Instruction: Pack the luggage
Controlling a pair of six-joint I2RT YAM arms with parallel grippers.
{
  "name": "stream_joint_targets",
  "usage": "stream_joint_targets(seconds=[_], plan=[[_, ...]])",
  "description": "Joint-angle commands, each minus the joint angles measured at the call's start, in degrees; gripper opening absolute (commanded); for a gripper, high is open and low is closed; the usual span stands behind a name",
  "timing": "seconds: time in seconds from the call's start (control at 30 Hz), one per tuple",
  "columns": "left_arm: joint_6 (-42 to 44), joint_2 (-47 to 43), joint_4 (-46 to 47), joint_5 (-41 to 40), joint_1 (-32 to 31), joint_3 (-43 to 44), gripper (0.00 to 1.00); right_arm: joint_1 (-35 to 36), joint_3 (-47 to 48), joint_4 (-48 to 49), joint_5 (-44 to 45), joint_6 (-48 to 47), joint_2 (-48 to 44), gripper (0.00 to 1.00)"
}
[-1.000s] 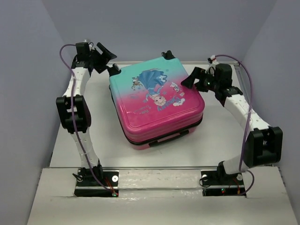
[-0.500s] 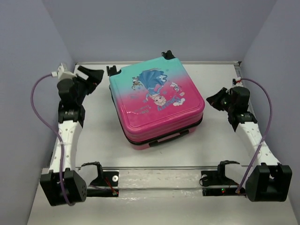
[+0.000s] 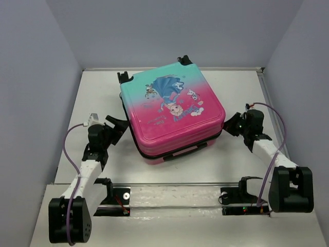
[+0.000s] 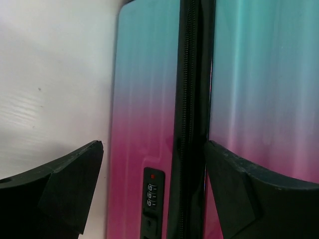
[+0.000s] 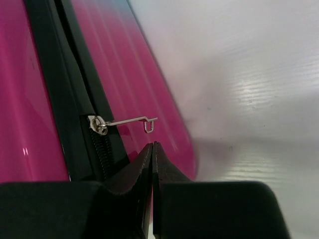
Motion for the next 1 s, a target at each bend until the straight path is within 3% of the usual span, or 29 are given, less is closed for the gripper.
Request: stream_joint_targets(seconds=[0.0, 0.27, 0.5, 0.63, 0.73, 0.97], plan=[[-0.25, 7.44, 9.76, 2.04, -3.83, 0.02, 0.93, -0.17, -2.09, 13.75, -11.57, 2.44, 2.4, 0.07], [-4.28, 21.69, 22.77, 1.16, -7.09, 0.74, 0.93, 1.75, -7.01, 23.17, -19.94, 5.95, 5.03, 0.07], [-6.31, 23.01, 25.85, -1.3, -5.95, 1.95, 0.92, 19.5, -7.37, 28.62, -12.74, 9.38, 9.69, 0.07], [-5.96, 20.82, 20.95, 0.19, -2.62, 7.58, 0.92, 25.83, -4.56, 28.02, -9.4, 10.61, 9.61, 0.07], [-4.82, 17.22, 16.47, 0.55, -0.07, 11.89, 0.92, 26.46, -2.8, 26.09, -8.6, 10.35, 7.42, 0.07], [1.42, 4.32, 1.35, -4.02, 2.84, 24.27, 0.95, 34.97, 4.93, 15.27, -8.34, 3.07, 8.46, 0.08]])
